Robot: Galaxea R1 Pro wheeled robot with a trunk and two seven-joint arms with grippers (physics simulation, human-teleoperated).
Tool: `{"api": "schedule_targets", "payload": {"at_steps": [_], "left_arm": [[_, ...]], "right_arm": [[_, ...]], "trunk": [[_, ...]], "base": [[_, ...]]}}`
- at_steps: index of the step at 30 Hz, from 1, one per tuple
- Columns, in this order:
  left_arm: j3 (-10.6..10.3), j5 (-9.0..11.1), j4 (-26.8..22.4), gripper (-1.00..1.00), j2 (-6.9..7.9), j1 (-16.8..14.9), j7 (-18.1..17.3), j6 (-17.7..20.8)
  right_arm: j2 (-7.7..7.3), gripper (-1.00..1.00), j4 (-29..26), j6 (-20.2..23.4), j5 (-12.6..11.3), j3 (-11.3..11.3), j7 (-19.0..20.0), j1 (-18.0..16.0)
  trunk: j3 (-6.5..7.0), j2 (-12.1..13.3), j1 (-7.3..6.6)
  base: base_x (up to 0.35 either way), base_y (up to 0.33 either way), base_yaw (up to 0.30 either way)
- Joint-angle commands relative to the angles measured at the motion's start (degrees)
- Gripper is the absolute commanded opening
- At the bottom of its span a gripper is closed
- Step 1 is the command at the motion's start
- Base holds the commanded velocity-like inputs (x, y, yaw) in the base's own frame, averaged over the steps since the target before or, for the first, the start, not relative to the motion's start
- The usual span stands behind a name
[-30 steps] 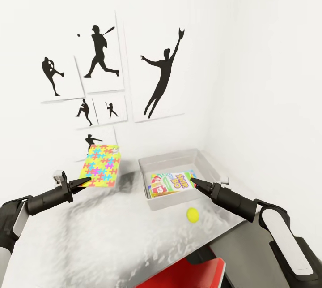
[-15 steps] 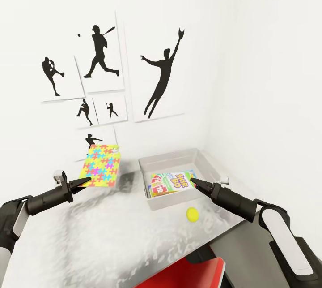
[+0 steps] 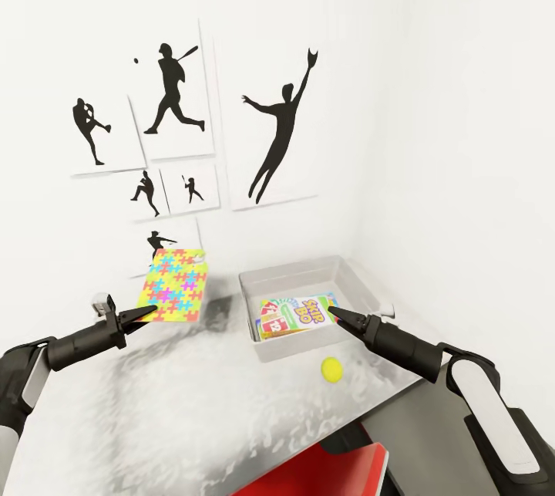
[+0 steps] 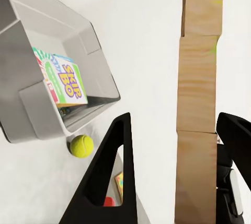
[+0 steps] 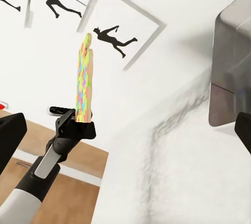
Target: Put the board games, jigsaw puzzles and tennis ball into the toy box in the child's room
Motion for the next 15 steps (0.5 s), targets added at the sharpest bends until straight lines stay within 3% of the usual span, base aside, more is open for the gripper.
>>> {"api": "schedule_targets", "payload": {"at_steps": [1,15], "left_arm": [[-0.01,0.07,0.00,-1.00,0.01,-0.05,-0.13,0.57],[-0.27,0.12,-0.02,-1.00,-0.79,-0.65,0.54,1.50]], "right_arm": [[-0.03,1.00,0.00,0.11,0.27,0.01,0.31,-0.06],[-0.21,1.00,0.00,0.17,0.27,-0.42,0.68,-0.06]], "trunk": [[-0.13,-0.13,0.04],[-0.13,-0.13,0.04]], "base": [[0.000,0.000,0.000],[0.000,0.000,0.000]]}}
